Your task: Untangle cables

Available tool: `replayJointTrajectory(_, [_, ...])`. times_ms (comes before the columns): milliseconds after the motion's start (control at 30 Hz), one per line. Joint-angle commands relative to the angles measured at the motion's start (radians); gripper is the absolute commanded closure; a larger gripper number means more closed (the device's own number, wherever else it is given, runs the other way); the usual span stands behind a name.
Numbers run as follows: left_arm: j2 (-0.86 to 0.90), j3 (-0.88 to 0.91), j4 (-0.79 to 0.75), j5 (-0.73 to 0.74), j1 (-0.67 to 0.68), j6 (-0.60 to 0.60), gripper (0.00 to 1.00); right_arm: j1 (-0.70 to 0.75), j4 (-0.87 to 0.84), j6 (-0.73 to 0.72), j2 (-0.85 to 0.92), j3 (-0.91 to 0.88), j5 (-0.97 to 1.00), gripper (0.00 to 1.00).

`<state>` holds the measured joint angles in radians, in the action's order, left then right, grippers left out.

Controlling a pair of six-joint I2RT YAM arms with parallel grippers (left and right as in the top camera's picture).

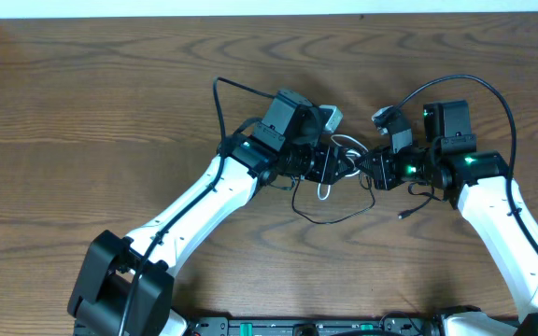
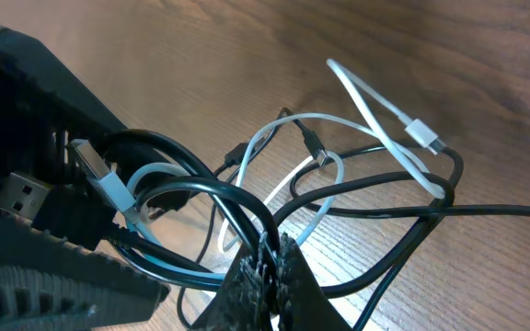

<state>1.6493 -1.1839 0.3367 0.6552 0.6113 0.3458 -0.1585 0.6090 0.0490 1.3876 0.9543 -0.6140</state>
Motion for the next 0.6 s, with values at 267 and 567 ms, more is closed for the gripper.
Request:
replayJointTrajectory(267, [-0.009,0.002,-0.104,-0.125,0.008,-0.015,0.64,-0.032,0.07,0.06,0.005,-0.003,-0.055,0.99])
replayJointTrajectory(567, [-0.009,0.002,-0.021,-0.125,0.008,-0.013,0.61,-0.062,0.063,0.099,0.005,-0.003,-0.055,0.99])
